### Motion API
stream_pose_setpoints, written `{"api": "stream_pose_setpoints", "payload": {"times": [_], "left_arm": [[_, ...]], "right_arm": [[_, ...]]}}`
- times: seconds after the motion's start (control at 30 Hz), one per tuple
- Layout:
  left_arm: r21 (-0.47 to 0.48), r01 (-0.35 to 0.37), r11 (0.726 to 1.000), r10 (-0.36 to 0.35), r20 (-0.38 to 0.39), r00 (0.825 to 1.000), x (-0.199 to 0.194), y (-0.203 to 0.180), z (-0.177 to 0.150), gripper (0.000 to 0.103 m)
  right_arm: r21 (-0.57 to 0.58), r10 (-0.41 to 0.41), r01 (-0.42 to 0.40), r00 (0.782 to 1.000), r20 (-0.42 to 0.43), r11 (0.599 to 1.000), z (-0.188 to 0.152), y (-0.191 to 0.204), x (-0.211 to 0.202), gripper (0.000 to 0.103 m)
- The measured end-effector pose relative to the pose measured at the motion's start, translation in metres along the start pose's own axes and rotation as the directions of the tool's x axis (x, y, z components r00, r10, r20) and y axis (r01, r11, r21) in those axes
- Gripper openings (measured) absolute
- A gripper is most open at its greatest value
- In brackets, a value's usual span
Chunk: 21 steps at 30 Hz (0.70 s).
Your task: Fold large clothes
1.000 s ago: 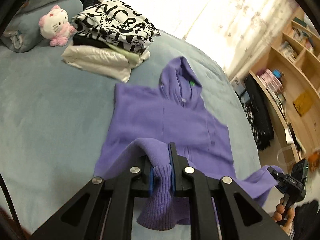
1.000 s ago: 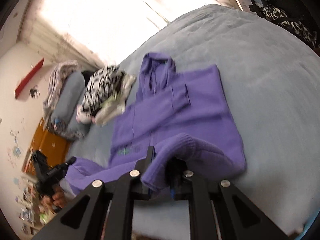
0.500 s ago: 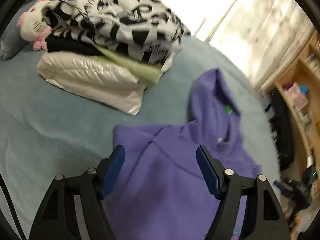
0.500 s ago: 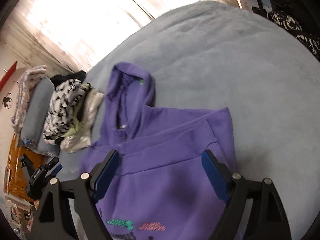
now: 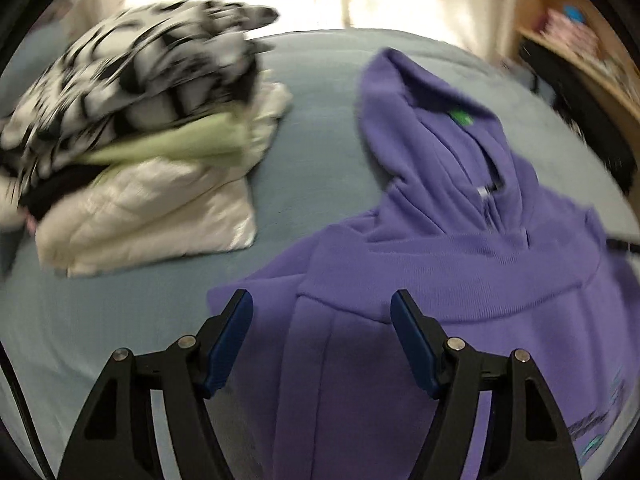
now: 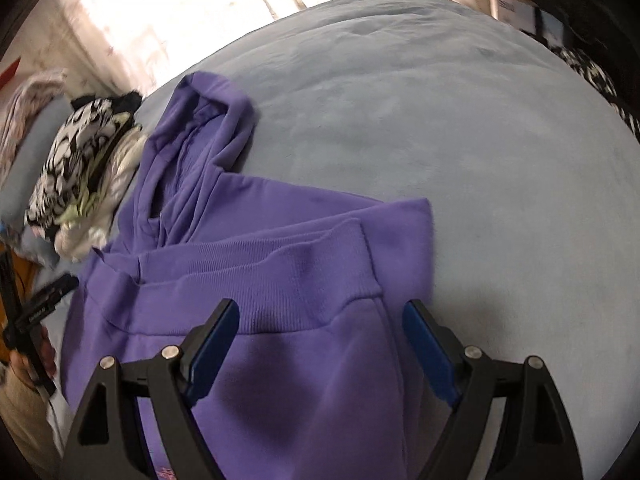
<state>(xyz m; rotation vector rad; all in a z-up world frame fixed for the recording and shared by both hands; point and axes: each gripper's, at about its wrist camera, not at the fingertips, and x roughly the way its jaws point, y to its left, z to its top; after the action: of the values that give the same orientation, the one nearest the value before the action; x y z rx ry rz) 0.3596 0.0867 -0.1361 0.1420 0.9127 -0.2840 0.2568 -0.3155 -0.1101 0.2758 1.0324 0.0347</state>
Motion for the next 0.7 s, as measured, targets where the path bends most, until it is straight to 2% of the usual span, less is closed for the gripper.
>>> {"api": "stream_pose_setpoints", "payload": {"times": [0.1, 0.17, 0.37, 0.4, 0.43, 0.47, 0.5, 0.53, 0.57, 0.6, 0.7], "left_arm": [[0.121, -0.011, 0.993, 0.014, -0.026, 1.0, 0.006, -0.018, -0.002, 0.069], [0.162, -0.014, 0.987, 0.022, -0.045, 0.999, 0.011, -0.024, -0.003, 0.069], [0.137, 0.034, 0.99, -0.018, -0.116, 0.993, 0.031, -0.02, -0.001, 0.069], [0.123, 0.048, 0.991, -0.033, -0.126, 0.991, 0.032, -0.018, 0.0, 0.061], [0.105, 0.069, 0.992, -0.054, -0.132, 0.99, 0.033, -0.016, 0.001, 0.057], [0.091, 0.066, 0.994, -0.054, -0.128, 0.99, 0.033, -0.016, 0.002, 0.046], [0.091, 0.047, 0.995, -0.036, -0.12, 0.992, 0.031, -0.016, 0.002, 0.02], [0.105, -0.019, 0.994, 0.031, -0.111, 0.993, 0.031, -0.017, 0.002, 0.009], [0.102, -0.04, 0.994, 0.051, -0.111, 0.992, 0.031, -0.015, 0.002, 0.008], [0.082, -0.038, 0.996, 0.047, -0.1, 0.994, 0.026, -0.013, 0.001, 0.008], [0.037, -0.072, 0.997, 0.074, -0.039, 0.997, 0.004, -0.005, -0.002, 0.007]], "right_arm": [[-0.055, -0.015, 0.014, 1.0, -0.016, 0.998, 0.0, 0.007, 0.003, 0.084], [-0.093, -0.026, 0.023, 0.999, -0.027, 0.995, 0.0, 0.011, 0.005, 0.084], [-0.172, -0.082, 0.074, 0.996, -0.039, 0.982, -0.001, 0.021, 0.019, 0.084], [-0.175, -0.091, 0.085, 0.995, -0.027, 0.981, -0.002, 0.021, 0.019, 0.081], [-0.177, -0.109, 0.105, 0.994, -0.014, 0.979, -0.002, 0.021, 0.019, 0.071], [-0.178, -0.13, 0.127, 0.991, -0.005, 0.976, -0.002, 0.022, 0.019, 0.063], [-0.179, -0.147, 0.145, 0.989, 0.003, 0.973, -0.003, 0.022, 0.019, 0.049], [-0.18, -0.146, 0.145, 0.989, 0.013, 0.973, -0.004, 0.021, 0.016, 0.038], [-0.183, -0.157, 0.159, 0.987, 0.029, 0.97, -0.005, 0.022, 0.013, 0.03], [-0.184, -0.17, 0.175, 0.984, 0.044, 0.967, -0.006, 0.021, 0.009, 0.013], [-0.148, -0.142, 0.156, 0.985, 0.1, 0.977, -0.008, 0.015, -0.012, 0.012]]}}
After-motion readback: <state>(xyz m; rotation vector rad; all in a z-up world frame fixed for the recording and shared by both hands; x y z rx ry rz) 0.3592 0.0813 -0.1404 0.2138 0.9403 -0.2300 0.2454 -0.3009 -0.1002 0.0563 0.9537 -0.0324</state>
